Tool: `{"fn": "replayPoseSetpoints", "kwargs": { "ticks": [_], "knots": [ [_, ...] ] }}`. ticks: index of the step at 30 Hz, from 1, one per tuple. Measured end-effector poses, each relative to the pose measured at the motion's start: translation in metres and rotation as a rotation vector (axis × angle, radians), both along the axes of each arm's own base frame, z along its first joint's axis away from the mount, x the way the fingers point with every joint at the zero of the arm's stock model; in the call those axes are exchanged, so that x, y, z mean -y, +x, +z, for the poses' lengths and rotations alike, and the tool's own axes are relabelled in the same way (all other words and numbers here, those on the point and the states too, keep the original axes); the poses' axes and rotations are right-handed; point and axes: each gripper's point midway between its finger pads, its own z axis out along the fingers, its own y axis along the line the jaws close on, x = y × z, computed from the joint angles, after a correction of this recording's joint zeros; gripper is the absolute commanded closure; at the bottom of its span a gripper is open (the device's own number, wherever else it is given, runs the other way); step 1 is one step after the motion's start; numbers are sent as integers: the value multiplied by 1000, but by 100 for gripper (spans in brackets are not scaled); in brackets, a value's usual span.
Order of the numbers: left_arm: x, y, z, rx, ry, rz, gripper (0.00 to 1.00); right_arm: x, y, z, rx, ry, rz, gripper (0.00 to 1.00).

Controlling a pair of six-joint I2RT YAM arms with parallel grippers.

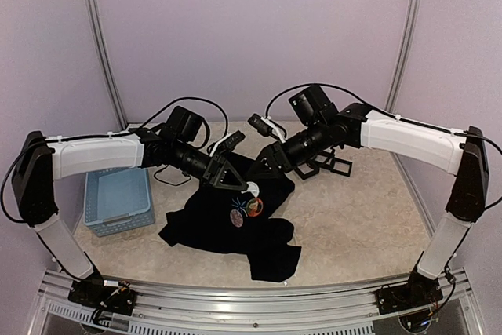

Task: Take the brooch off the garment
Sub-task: Pass from the right arm to the left, then pass from the left arm to the right

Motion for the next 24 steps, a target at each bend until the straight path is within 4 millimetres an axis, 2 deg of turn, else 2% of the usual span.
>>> {"fn": "replayPoseSetpoints", "kwargs": {
  "ticks": [4, 11, 15, 20, 24],
  "knots": [
    [-13, 11, -2, -2, 9, 77, 100, 14, 14, 21, 57, 53, -104, 26],
    [-48, 40, 38, 74, -73, 263, 100, 41, 44, 73, 158, 249, -339, 23],
    [-63, 51, 68, 127, -142, 353, 100, 39, 57, 97, 164, 392, -414, 23],
    [-72, 61, 107, 178, -240, 428, 100, 30, 63, 123, 154, 528, -422, 25],
    [-73, 66, 122, 180, -297, 446, 100, 24, 61, 133, 145, 586, -389, 28]
  ]
}}
